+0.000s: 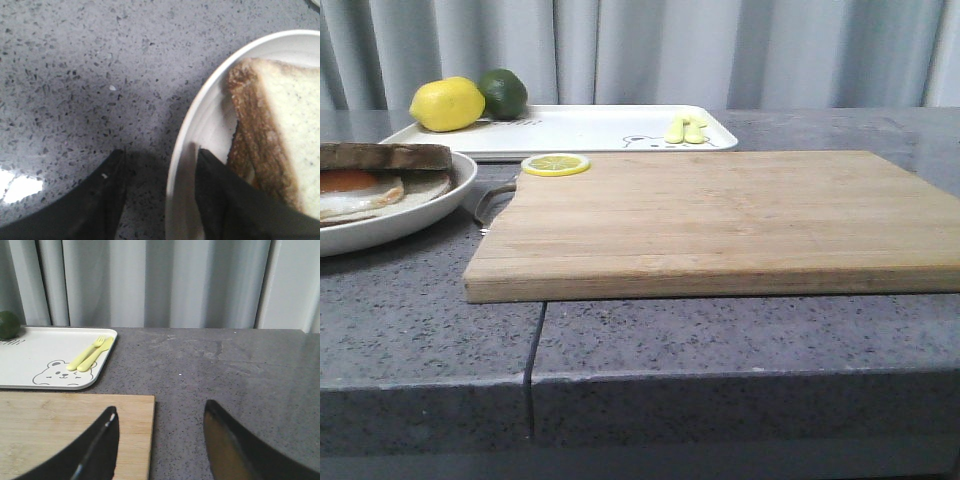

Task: Place bread and move sandwich to tray
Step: 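Grip the plate rim with the left gripper and lift it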

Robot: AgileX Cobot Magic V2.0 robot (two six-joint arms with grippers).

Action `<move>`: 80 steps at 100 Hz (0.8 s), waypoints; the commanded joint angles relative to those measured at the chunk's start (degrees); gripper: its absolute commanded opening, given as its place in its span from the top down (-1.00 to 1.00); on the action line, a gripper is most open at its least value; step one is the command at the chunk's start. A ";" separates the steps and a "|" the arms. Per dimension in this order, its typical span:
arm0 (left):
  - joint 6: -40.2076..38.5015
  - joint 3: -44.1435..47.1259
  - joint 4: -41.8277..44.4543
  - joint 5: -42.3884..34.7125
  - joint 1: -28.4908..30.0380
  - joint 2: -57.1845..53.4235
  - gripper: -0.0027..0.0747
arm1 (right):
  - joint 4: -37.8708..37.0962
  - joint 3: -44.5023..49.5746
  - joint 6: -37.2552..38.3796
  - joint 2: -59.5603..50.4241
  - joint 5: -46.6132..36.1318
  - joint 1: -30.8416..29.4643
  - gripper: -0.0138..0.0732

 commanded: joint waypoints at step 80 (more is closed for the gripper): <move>-0.51 -1.51 -8.65 -1.57 -0.28 -3.14 0.98 | -0.45 -1.60 -0.15 0.01 -4.00 -0.47 -0.23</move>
